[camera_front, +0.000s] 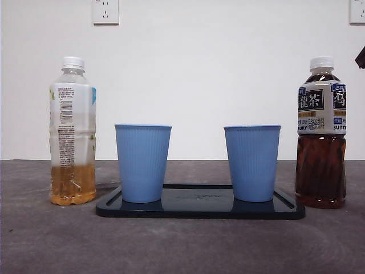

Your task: Pour the drink into the cup

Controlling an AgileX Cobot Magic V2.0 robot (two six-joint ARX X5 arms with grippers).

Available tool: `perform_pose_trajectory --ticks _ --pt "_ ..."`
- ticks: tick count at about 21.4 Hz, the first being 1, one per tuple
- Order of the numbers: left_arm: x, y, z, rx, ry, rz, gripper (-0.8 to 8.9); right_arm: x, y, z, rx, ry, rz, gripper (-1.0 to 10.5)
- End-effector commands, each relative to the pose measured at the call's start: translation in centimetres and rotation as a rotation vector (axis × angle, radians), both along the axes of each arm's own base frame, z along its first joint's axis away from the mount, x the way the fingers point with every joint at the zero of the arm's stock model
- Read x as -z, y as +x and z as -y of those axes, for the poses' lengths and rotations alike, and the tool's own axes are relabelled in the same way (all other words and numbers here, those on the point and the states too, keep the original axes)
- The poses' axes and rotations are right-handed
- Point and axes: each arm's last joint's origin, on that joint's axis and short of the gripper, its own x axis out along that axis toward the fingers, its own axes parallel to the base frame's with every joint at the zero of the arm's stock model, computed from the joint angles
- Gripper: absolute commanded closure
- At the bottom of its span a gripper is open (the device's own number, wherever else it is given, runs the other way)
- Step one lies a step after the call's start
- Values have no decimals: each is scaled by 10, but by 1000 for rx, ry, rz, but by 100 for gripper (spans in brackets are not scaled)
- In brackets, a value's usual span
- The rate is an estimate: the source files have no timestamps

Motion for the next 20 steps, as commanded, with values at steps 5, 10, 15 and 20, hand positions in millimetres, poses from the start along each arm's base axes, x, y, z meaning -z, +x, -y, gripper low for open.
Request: perform_pose_trajectory --ticks 5,10,15,20 --pt "4 1 0 -4 -5 1 803 -6 0 -1 -1 17 20 940" --pt "4 1 0 -4 -5 1 803 -6 0 -1 0 15 18 940" --pt "4 1 0 -4 -5 1 803 -7 0 10 102 -105 170 940" --pt "4 1 0 -4 -5 2 803 23 -4 34 315 -111 409 940"
